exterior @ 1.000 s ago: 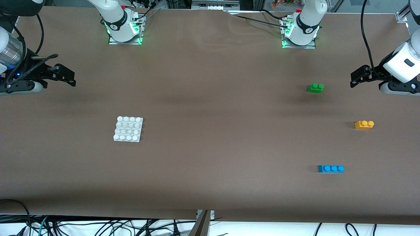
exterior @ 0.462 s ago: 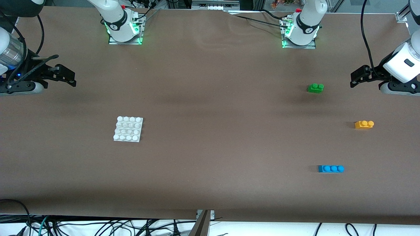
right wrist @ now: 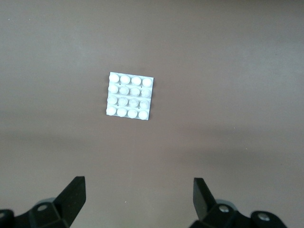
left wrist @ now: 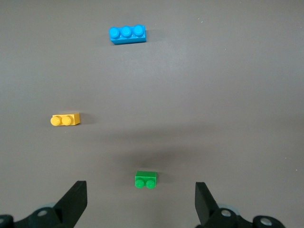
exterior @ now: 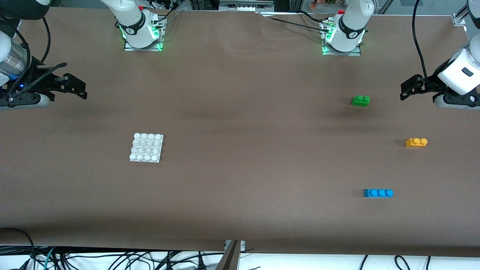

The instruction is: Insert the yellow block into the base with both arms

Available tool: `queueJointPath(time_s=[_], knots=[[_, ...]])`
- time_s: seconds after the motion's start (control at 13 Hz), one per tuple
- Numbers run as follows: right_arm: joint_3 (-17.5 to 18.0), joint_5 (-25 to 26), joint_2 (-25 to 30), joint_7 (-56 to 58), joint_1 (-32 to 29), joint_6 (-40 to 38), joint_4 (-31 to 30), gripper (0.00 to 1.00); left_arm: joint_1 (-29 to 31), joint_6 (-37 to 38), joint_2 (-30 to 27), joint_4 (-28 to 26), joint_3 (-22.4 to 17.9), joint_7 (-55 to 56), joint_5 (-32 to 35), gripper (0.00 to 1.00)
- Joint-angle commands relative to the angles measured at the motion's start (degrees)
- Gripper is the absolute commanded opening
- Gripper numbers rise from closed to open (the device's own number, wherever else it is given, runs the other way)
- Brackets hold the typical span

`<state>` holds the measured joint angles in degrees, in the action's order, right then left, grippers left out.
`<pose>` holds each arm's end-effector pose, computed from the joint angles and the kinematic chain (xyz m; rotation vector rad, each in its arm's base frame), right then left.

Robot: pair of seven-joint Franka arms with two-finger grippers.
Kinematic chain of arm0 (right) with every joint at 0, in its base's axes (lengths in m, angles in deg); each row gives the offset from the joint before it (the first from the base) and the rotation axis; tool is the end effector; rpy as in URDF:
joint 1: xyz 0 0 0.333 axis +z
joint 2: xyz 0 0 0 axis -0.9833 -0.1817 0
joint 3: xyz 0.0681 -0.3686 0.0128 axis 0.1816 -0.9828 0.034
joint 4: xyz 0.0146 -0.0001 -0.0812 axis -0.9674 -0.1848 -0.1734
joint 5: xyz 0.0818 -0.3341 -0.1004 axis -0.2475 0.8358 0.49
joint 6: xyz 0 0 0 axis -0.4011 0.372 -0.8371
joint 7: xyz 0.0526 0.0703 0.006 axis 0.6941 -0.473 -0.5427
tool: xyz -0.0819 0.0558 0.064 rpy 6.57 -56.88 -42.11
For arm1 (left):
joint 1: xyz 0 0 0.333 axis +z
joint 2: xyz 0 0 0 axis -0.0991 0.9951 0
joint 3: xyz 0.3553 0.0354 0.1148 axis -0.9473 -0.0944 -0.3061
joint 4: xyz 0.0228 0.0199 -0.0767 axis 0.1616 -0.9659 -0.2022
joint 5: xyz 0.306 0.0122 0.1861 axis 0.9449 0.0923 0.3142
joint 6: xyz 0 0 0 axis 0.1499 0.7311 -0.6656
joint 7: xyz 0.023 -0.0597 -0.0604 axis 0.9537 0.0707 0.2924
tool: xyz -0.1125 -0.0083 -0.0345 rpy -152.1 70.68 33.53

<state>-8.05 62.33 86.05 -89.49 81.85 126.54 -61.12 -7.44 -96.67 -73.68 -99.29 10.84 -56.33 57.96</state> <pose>0.5324 0.0393 0.6362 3.1385 0.1197 -0.0542 0.5119 -0.0005 0.6262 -3.1213 0.0915 0.0673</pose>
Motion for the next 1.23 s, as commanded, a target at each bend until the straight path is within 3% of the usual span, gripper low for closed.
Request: queueJointPath(time_s=[0.0, 0.92, 1.08, 1.15], knots=[[0.79, 0.62, 0.59, 0.07, -0.92, 0.39, -0.49, 1.0, -0.09, 0.89, 0.8, 1.58, 0.19, 0.44, 0.53, 1.0], [0.52, 2.1, -5.91, -0.98, -0.66, 3.72, -0.83, 1.0, 0.17, 0.89, 0.89, 1.67, 0.02, 0.09, 0.61, 1.0], [0.53, 1.33, -6.88, -1.42, -0.65, 9.06, -3.98, 1.0, 0.17, 0.89, 0.89, 1.67, 0.02, 0.09, 0.61, 1.0], [0.53, 1.06, -6.71, -2.29, -0.65, 14.74, -8.61, 1.0, 0.17, 0.89, 0.89, 1.67, 0.1, 0.09, 0.61, 1.0]])
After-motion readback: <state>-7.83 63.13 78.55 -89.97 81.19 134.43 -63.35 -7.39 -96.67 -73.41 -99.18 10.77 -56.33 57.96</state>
